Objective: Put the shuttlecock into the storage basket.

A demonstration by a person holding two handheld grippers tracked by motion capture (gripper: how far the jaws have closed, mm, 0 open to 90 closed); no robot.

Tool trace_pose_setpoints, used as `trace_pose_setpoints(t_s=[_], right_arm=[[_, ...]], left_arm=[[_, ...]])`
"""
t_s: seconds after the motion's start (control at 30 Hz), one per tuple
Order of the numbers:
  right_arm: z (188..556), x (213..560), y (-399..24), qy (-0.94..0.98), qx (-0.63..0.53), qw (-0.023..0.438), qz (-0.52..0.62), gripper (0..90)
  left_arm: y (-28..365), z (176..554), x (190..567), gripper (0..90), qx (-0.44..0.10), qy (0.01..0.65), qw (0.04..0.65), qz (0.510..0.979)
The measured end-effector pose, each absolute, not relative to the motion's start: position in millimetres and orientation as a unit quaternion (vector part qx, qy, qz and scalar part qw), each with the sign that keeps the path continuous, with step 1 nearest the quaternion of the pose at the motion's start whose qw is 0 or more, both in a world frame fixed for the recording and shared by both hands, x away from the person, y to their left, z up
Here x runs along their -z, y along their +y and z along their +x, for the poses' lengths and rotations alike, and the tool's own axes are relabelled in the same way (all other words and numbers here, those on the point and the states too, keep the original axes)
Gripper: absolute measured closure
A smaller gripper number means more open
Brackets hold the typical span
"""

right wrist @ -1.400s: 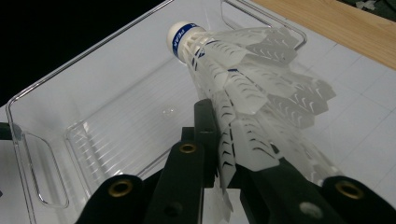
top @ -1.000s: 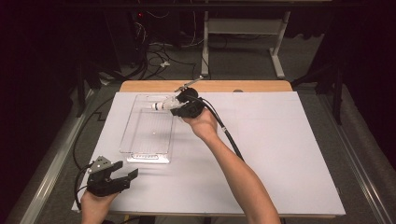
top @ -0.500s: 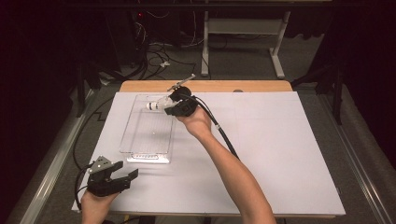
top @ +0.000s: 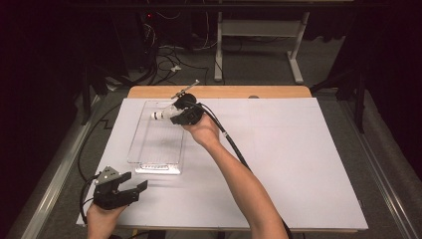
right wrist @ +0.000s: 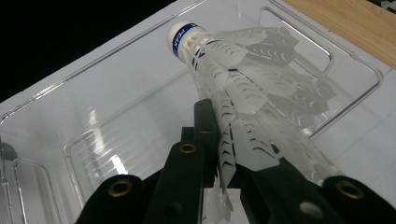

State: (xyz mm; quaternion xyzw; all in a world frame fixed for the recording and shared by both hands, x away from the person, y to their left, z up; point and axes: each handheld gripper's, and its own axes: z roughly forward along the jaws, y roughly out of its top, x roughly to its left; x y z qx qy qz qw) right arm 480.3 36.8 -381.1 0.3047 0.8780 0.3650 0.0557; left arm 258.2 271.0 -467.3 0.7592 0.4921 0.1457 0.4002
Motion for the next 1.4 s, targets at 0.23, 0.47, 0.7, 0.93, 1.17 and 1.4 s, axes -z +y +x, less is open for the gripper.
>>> trace_pose_setpoints(t_s=[0.23, 0.47, 0.7, 0.93, 1.17, 1.4], right_arm=[[483.4, 388.5, 43.9, 0.879, -0.359, 0.056, 0.309, 88.6], [485.7, 396.6, 52.2, 0.883, -0.350, 0.054, 0.309, 88.6], [486.9, 402.0, 57.6, 0.886, -0.344, 0.054, 0.307, 88.4], [487.1, 407.2, 62.9, 0.891, -0.330, 0.054, 0.306, 88.3], [488.1, 410.4, 67.6, 0.896, -0.319, 0.057, 0.304, 88.2], [487.5, 413.7, 71.3, 0.898, -0.311, 0.056, 0.307, 87.8]], left_arm=[[270.7, 258.7, 467.4, 29.3, -0.143, 0.490, 0.399, 0.762], [270.6, 258.8, 467.5, 29.3, -0.144, 0.490, 0.400, 0.761], [270.3, 258.9, 467.5, 29.3, -0.144, 0.489, 0.400, 0.762], [270.7, 259.5, 467.5, 29.3, -0.142, 0.488, 0.402, 0.762], [270.2, 259.8, 467.5, 29.3, -0.141, 0.487, 0.402, 0.762], [268.2, 259.8, 467.3, 29.3, -0.141, 0.484, 0.401, 0.765]])
